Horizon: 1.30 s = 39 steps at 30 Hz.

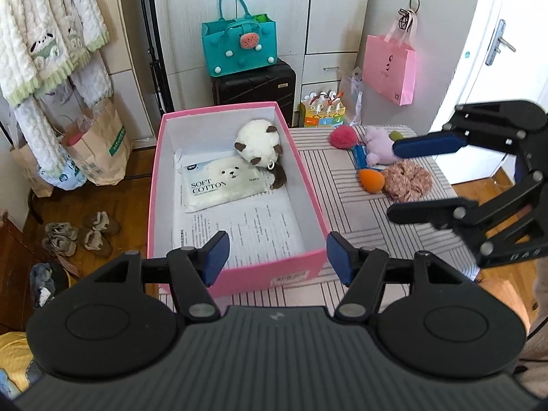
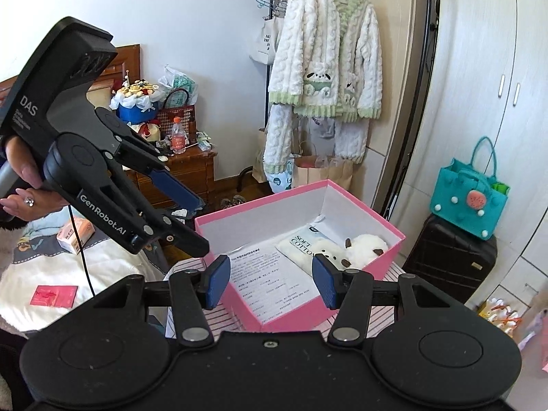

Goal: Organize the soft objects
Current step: 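Withdraw the left gripper from the box toward the remaining toys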

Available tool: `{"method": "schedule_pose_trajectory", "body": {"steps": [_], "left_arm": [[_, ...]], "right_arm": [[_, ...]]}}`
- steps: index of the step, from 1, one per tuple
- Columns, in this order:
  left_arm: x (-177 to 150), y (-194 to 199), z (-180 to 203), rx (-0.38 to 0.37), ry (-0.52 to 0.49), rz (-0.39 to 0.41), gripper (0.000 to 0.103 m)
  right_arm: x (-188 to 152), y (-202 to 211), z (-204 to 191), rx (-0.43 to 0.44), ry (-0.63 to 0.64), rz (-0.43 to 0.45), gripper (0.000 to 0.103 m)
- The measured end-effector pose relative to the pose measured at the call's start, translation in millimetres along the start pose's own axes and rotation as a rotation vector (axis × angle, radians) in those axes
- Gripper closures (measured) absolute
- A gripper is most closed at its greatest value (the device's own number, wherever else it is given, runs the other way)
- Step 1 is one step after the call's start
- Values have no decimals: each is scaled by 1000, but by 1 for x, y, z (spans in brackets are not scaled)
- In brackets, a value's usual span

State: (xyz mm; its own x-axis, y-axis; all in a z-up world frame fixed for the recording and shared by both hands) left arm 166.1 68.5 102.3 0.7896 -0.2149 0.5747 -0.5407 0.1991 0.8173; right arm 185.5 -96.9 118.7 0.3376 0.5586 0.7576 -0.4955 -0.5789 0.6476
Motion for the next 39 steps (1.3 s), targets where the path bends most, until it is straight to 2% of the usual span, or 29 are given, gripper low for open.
{"method": "schedule_pose_trajectory", "body": {"steps": [11, 13, 17, 32, 36, 39], "left_arm": [[-31, 24, 31, 29, -84, 11, 36], [-35, 26, 37, 16, -107, 24, 34], [-43, 25, 37, -12, -83, 52, 34], [-66, -25, 73, -124, -101, 78, 32], [-67, -41, 81, -157, -80, 67, 32], [-69, -47, 91, -164, -96, 87, 29]], "right_arm": [[-26, 33, -20, -53, 50, 4, 44], [-34, 38, -22, -55, 46, 1, 44], [-51, 46, -20, -70, 26, -11, 43], [-141, 51, 20, -107, -193, -81, 40], [-156, 45, 29, -111, -204, -96, 36], [-167, 36, 32, -158, -177, -104, 35]]}}
Point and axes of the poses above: each gripper's, at about its wrist camera, not at the fingertips, and y roughly against the way its jaws point, z to its right, x to its top, the point moved 3 cm from there along -y, roughly the way its jaws point, and after that the axes turned 5 degrees about -z, right-handed, at the moved point
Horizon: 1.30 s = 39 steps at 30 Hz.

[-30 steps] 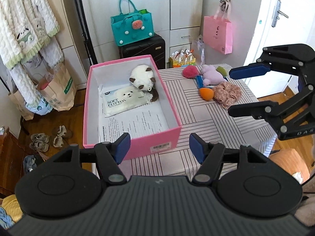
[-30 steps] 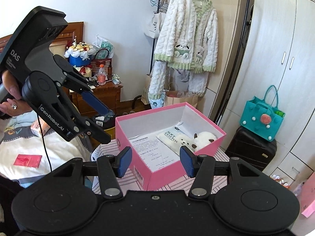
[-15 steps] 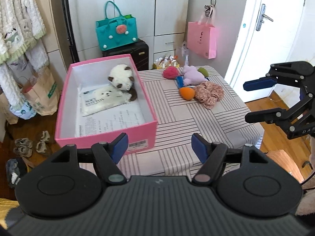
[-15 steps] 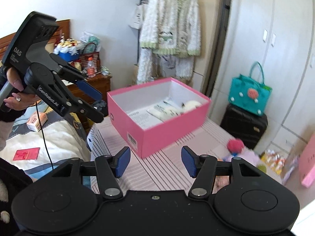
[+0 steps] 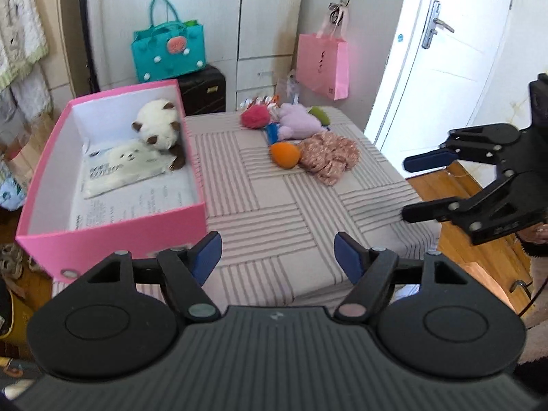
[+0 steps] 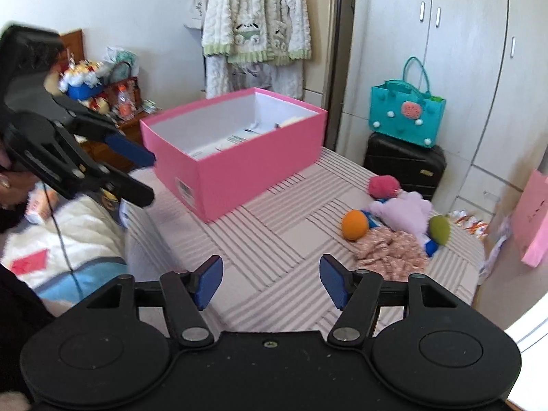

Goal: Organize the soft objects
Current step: 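Withdraw the left gripper from the box toward the remaining toys, then close the right gripper on the pink floral scrunchie while the left gripper approaches the orange sponge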

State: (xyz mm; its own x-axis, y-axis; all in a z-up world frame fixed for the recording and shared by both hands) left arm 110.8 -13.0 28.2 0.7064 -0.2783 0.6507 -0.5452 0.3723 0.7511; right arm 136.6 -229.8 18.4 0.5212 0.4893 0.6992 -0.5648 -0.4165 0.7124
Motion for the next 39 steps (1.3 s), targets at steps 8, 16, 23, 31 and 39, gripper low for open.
{"method": "schedule_pose_trajectory", "body": {"steps": [8, 16, 23, 31, 39], "left_arm": [[20, -27, 26, 20, -82, 45, 26], [44, -70, 33, -11, -42, 46, 25], [64, -111, 47, -11, -18, 62, 25], [80, -154, 45, 41, 42, 97, 21], [87, -182, 41, 119, 30, 132, 21]], "right_arm": [[-16, -27, 29, 15, -24, -1, 35], [-32, -52, 68, -73, -24, 142, 28], [-34, -79, 114, -85, -127, 148, 11], [-34, -112, 125, -127, -80, 117, 7], [-25, -143, 115, -227, -10, 31, 7]]}}
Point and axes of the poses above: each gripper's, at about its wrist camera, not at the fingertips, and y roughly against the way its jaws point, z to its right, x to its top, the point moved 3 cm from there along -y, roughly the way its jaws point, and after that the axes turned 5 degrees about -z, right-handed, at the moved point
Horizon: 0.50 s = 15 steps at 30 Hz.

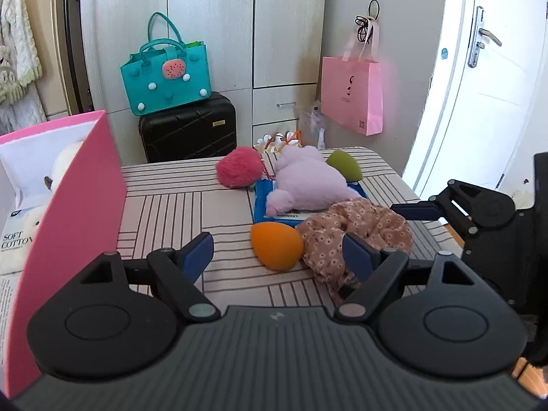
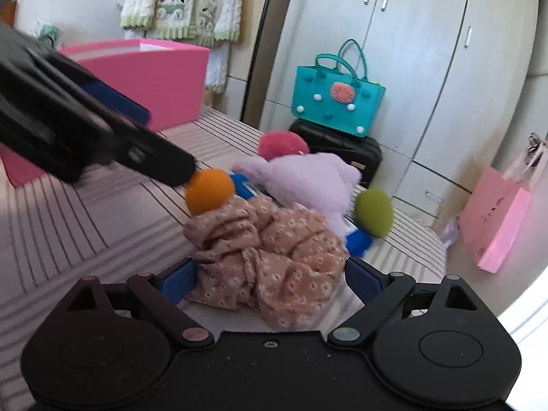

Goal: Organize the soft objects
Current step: 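Close the right gripper on the pink floral scrunchie while the left gripper approaches the orange sponge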

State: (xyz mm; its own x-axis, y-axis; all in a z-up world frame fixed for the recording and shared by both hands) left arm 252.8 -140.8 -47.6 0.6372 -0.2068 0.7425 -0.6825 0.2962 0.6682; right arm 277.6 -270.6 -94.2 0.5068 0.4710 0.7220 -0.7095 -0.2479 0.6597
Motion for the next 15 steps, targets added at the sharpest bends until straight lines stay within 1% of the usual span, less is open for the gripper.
{"method": "schedule_pose_trajectory", "body": {"steps": [3, 5, 7, 9, 10, 12, 13, 14, 15], "left_arm": [[1, -8, -2, 2, 2, 9, 21], [3, -15, -3, 6, 12, 9, 21], [4, -22, -5, 9, 25, -1, 21], [5, -30, -5, -4, 32, -19, 21], [5, -33, -5, -12, 35, -27, 21], [4, -40, -5, -20, 44, -41, 21], [3, -43, -7, -16, 55, -46, 21], [2, -44, -9, -11, 72, -45, 21], [2, -44, -12, -10, 93, -43, 21]], "right_arm": [[2, -2, 6, 27, -46, -1, 8], [1, 0, 12, 5, -118, 8, 8], [-2, 4, 16, 40, -179, 24, 8], [-2, 3, 19, 87, -225, 18, 8], [-1, 0, 20, 95, -244, 12, 8], [-1, -5, 19, 79, -259, 4, 8], [0, -8, 18, 69, -258, -2, 9], [0, -10, 16, 64, -252, -9, 19], [-1, -11, 14, 61, -236, -16, 25]]}}
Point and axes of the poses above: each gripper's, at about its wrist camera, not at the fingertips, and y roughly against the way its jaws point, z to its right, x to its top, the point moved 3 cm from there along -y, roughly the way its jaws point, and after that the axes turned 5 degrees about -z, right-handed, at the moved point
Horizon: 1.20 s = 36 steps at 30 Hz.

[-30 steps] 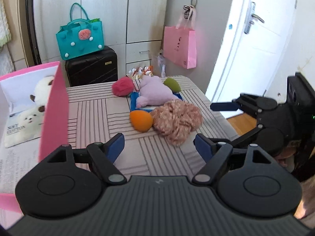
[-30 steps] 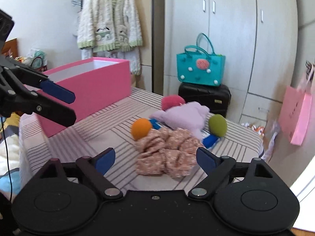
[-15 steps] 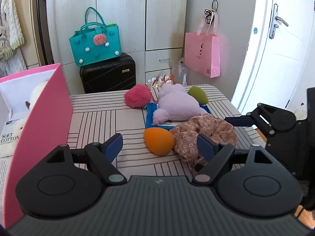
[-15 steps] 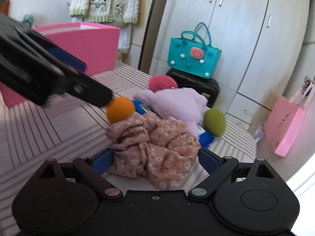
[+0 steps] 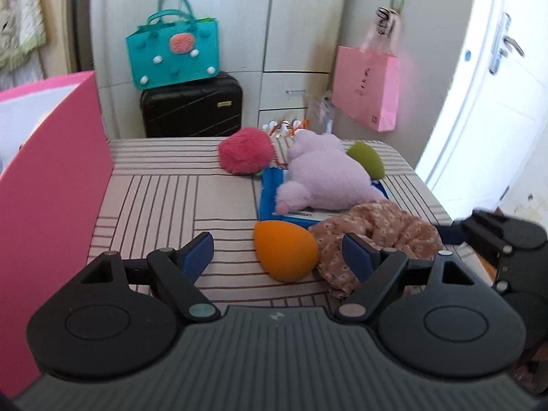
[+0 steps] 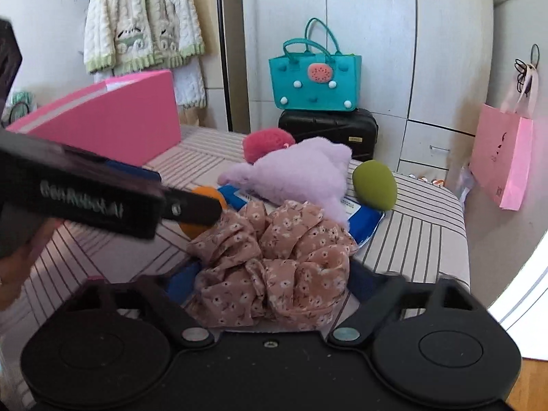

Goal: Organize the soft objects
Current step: 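Close the right gripper on the pink floral scrunchie while the left gripper approaches the orange sponge, then close the left gripper on the orange sponge while the right gripper lifts the scrunchie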

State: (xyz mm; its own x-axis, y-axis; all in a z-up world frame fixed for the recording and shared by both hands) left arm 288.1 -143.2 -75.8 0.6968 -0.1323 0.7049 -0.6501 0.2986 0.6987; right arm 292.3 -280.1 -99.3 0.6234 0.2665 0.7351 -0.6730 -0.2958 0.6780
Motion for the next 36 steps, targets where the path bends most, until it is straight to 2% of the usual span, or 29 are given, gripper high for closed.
{"method": "schedule_pose_trajectory", "body": {"steps": [2, 3, 4, 7, 14, 16, 18, 20, 22, 26, 31, 33, 34, 36], "left_arm": [[0, 0, -4, -2, 22, 0, 23], [0, 0, -5, 2, 24, 1, 23], [-1, 0, -5, 10, 22, 5, 23], [-2, -4, -1, 18, 9, 8, 23], [-3, -14, 7, 1, -4, -21, 27], [-3, -16, 5, 7, 3, -36, 38], [-3, -18, 4, 21, 5, -50, 44], [-3, -18, 3, 39, 20, -45, 46], [-2, -16, 5, 26, 14, -37, 49], [0, -19, 11, 31, -6, -34, 49], [0, -24, 12, 94, -24, -17, 48], [-1, -26, 11, 96, -24, -31, 53], [-1, -27, 10, 91, -17, -39, 61], [-1, -28, 8, 65, 7, -50, 63]], "right_arm": [[-3, 2, -7, -43, 98, 3, 50], [-5, 5, -8, -45, 125, 3, 58], [-5, 8, -6, -32, 112, -2, 70], [-5, 15, 1, 22, 41, 1, 77], [-16, 28, 20, 48, -111, 7, 78], [-19, 32, 25, 45, -142, 12, 78], [-21, 34, 29, 31, -154, 11, 77], [-23, 34, 32, 32, -176, 8, 77], [-25, 31, 34, 49, -200, 2, 77], [-28, 26, 36, 51, -219, -3, 76], [-30, 25, 42, 94, -248, 6, 73], [-30, 24, 42, 94, -241, 6, 73], [-30, 24, 40, 88, -234, 5, 73], [-29, 23, 39, 77, -221, 6, 73]]}}
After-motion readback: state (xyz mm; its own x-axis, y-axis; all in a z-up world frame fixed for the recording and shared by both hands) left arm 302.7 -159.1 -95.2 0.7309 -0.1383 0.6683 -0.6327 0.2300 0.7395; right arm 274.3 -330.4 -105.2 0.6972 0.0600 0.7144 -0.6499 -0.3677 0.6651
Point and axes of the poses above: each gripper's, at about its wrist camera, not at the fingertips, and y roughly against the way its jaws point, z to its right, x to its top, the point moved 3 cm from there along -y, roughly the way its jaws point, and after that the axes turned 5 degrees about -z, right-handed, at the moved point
